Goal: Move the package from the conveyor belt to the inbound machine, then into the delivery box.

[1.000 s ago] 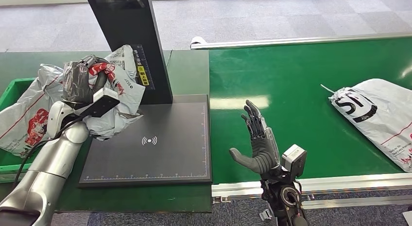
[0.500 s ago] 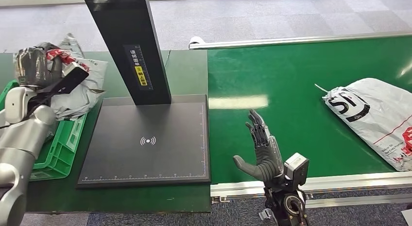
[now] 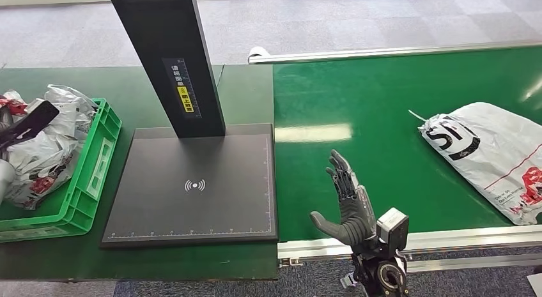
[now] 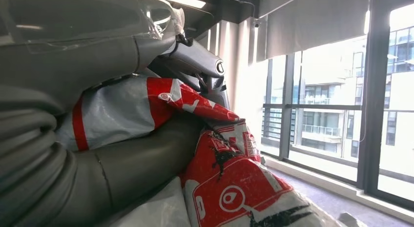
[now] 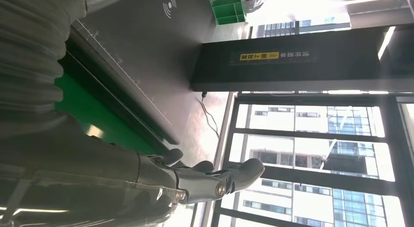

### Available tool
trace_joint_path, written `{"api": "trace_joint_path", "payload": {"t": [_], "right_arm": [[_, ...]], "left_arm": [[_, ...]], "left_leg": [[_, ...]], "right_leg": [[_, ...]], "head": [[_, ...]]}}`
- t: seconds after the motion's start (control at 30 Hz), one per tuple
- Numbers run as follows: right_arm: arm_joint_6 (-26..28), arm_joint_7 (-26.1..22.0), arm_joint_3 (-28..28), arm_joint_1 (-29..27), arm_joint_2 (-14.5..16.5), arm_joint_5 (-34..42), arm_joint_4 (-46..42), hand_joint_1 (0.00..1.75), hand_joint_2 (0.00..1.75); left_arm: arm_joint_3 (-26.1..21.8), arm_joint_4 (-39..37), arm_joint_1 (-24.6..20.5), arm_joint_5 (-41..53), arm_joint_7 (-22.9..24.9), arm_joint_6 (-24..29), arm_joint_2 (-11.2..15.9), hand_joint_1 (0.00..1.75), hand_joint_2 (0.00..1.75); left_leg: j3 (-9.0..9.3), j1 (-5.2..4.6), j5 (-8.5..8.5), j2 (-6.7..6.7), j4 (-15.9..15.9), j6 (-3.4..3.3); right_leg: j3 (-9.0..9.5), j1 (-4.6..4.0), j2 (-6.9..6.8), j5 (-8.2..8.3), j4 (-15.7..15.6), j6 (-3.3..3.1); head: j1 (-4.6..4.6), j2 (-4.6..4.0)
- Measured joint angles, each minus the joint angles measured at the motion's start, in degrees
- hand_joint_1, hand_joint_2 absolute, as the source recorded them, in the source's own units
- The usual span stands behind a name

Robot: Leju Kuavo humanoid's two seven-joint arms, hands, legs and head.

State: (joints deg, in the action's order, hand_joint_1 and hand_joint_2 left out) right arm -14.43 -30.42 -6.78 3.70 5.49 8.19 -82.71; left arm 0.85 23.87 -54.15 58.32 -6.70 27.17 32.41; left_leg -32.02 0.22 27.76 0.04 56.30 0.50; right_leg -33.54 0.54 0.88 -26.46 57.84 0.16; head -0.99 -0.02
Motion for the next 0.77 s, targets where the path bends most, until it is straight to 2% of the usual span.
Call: {"api": "trace_joint_path", "payload": {"t": [0.5,0.53,0.63,0.67,0.77], "right_arm": [[-0.1,-0.13,0.05,0.0,-0.02,0.0,0.0,0.0,1.75],[-0.13,-0.14,0.05,0.0,-0.03,0.01,0.0,0.0,1.75],[-0.19,-0.18,0.05,0.0,-0.05,0.01,0.02,0.0,1.75],[-0.2,-0.19,0.05,0.0,-0.06,0.01,0.02,0.0,1.75],[-0.23,-0.2,0.05,0.01,-0.1,0.01,0.04,0.0,1.75]], "left_arm": [[-0.93,-1.23,0.11,1.61,0.95,0.0,0.39,1.75,1.75],[-0.94,-1.23,0.12,2.19,1.3,0.0,0.39,1.64,1.75],[-0.99,-1.23,0.16,3.93,2.52,-0.04,0.41,0.33,1.75],[-1.06,-1.23,0.17,4.25,2.74,-0.11,0.42,0.0,1.75],[-1.52,-1.23,0.19,4.53,2.65,-0.5,0.41,0.0,1.75]], "left_leg": [[0.0,0.01,0.0,-0.01,0.0,0.0],[0.0,0.01,0.0,-0.01,0.0,0.0],[0.0,0.01,0.0,-0.01,0.0,0.0],[0.0,0.01,0.0,-0.01,0.0,0.0],[0.0,0.01,0.0,-0.01,0.0,0.0]], "right_leg": [[0.0,-0.01,0.0,0.0,0.0,0.0],[0.0,-0.01,0.0,0.0,0.0,0.0],[0.0,-0.01,0.0,0.0,0.0,0.0],[0.0,-0.01,0.0,0.0,0.0,0.0],[-0.01,-0.01,0.0,0.0,0.0,0.0]], "head": [[-0.01,0.0],[-0.01,0.0],[-0.01,0.0],[-0.01,0.0],[-0.01,0.0]]}}
